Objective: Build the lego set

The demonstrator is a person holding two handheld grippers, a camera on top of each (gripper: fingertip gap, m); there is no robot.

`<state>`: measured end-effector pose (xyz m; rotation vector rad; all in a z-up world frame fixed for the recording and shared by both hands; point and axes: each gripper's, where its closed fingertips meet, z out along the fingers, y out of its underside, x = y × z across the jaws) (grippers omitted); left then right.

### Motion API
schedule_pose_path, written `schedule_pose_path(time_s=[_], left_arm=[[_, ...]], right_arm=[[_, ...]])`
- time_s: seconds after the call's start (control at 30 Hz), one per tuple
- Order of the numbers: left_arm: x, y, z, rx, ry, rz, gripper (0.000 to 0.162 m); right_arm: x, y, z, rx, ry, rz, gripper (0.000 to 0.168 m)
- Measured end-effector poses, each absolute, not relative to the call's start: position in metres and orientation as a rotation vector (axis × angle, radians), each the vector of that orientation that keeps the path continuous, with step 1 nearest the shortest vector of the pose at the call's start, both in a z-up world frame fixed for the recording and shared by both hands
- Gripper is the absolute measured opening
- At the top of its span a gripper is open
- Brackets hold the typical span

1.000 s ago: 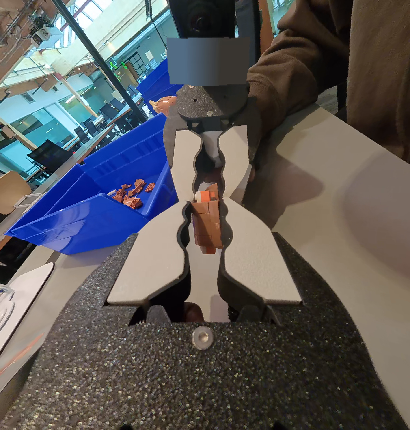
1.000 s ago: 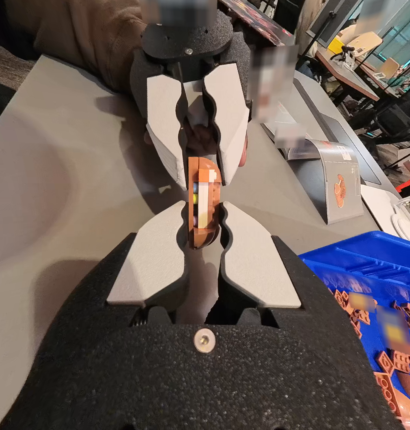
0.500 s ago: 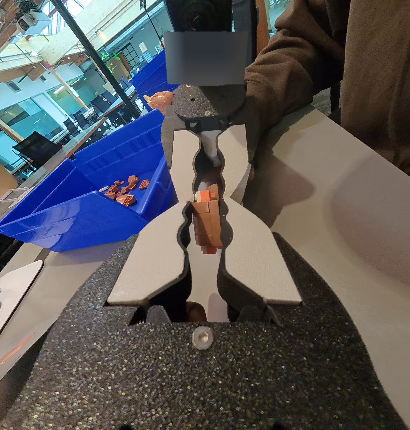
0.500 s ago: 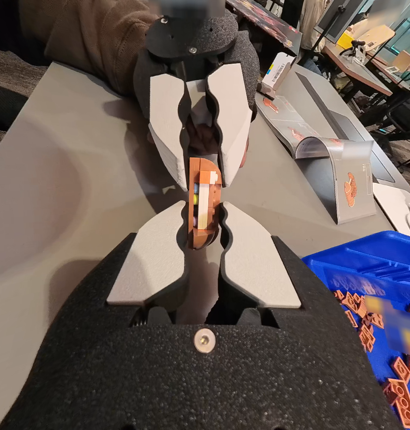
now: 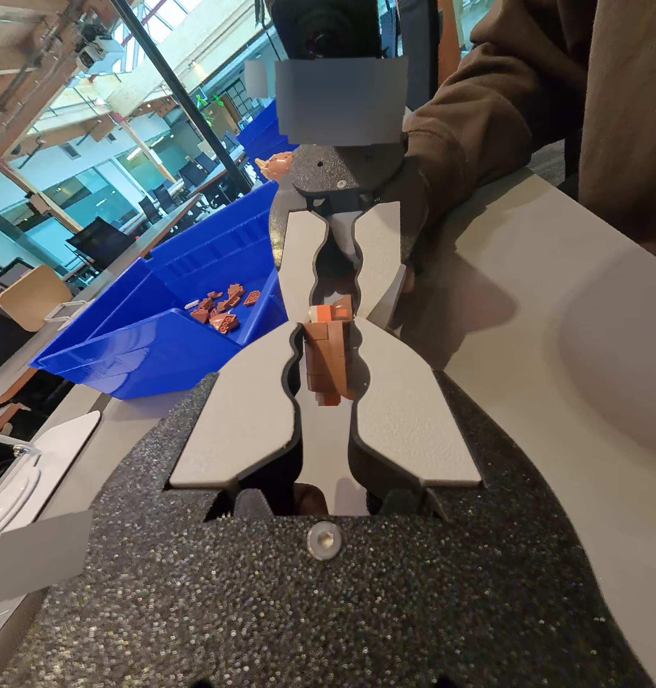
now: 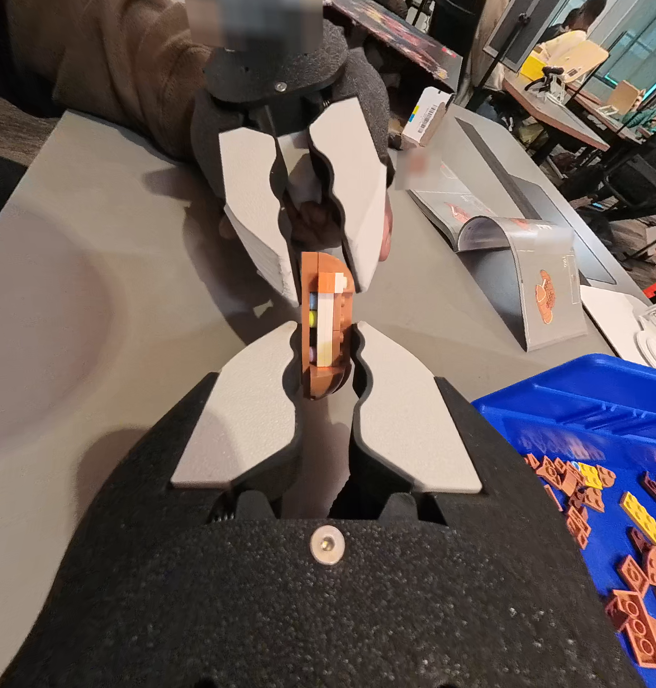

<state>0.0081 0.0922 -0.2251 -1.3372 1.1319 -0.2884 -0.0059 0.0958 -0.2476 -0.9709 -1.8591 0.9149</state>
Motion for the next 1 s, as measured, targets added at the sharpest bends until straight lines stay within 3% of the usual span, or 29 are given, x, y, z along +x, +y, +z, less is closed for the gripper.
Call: schedule_pose_path(time_s=[1.0], left_arm=[[0.0085, 0.0871, -0.2246, -1.356, 1.148, -0.315, 0.020]], right_arm=[[-0.0053, 0.0897, -0.2522, -0.983, -1.896, 0.943, 0.024]])
